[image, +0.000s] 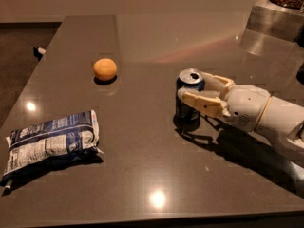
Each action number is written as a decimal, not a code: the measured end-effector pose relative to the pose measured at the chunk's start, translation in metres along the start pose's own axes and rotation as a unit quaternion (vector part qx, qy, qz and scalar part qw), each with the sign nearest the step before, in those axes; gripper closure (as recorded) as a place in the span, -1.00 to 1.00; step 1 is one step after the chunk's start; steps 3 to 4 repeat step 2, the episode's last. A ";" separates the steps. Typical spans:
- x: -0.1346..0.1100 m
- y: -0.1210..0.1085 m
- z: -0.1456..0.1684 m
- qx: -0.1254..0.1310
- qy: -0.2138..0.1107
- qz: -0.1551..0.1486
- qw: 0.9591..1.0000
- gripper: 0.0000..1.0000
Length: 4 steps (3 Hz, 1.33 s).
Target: Place pepsi can upright
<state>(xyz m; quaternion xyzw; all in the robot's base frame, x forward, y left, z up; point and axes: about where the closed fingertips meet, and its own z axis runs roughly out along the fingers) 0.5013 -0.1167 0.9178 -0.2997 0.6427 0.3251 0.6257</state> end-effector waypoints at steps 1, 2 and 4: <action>-0.001 0.002 0.002 -0.002 0.000 -0.001 1.000 -0.83; -0.002 0.003 0.003 -0.003 0.000 -0.001 1.000 -1.00; -0.002 0.003 0.003 -0.003 0.000 -0.001 1.000 -1.00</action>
Offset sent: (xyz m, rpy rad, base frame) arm -0.0001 0.0019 0.0008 -0.0009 -0.0005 0.0032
